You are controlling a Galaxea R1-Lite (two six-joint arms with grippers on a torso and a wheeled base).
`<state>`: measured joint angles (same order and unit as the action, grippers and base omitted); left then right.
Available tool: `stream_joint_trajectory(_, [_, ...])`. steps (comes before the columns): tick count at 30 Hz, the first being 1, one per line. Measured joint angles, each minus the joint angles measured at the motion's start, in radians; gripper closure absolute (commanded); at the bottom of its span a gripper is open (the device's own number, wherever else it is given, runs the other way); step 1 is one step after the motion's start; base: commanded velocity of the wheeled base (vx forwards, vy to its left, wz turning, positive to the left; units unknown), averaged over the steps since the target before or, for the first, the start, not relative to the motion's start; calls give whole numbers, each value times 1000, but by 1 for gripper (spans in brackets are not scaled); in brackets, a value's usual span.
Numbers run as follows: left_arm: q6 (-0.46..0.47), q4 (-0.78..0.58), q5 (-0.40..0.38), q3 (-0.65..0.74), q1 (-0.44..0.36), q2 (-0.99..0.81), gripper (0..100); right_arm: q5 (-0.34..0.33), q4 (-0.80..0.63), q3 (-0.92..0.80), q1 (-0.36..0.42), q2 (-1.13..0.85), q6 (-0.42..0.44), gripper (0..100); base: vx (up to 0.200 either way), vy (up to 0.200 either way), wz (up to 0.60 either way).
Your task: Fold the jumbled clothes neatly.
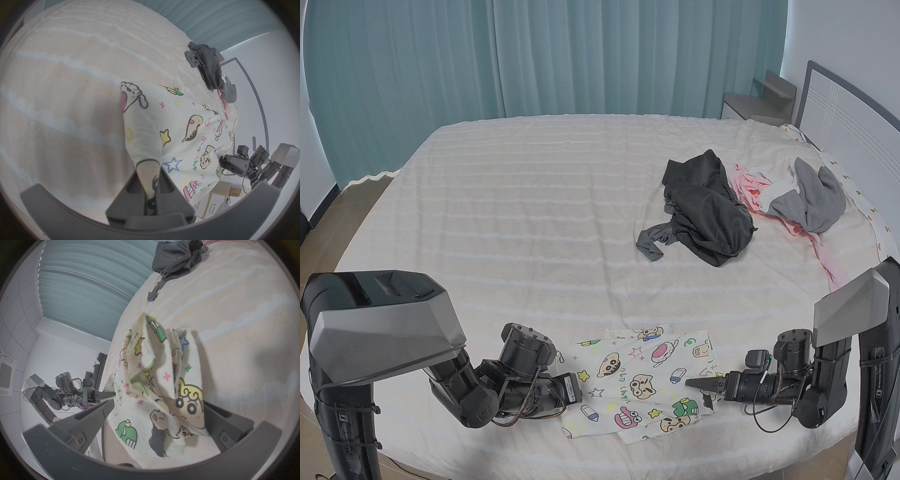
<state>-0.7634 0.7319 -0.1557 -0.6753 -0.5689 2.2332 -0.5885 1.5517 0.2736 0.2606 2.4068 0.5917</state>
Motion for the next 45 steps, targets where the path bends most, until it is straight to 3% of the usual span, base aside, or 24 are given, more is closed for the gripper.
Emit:
stream_joint_trajectory(3, [0, -2, 1, -12, 2, 2, 100, 0, 0, 0, 1, 0, 0, 0, 0, 0, 0])
stream_joint_trajectory(4, [0, -2, 1, -15, 2, 3, 0, 0, 0, 0, 1, 0, 0, 0, 0, 0, 0])
stream_joint_trajectory(16, [0, -4, 40, -13, 22, -10, 0, -1, 0, 0, -1, -15, 0, 0, 0, 0, 0])
stream_joint_trajectory(26, [-6, -1, 49, 67, 59, -177, 0, 3, -93, 11, -24, -150, 0, 0, 0, 0, 0])
stream_joint_trajectory(33, [-5, 0, 69, 139, 67, -370, 0, 109, -143, 7, -27, -263, 1, 0, 0, 0, 0])
stream_joint_trajectory(37, [-4, -7, 125, 181, 66, -504, 0, 157, -174, -12, -29, -375, 1, 0, 0, 0, 0])
stream_joint_trajectory(45, [-6, -144, 217, 231, 44, -798, 0, 204, -421, -40, -34, -707, 1, 0, 0, 0, 0])
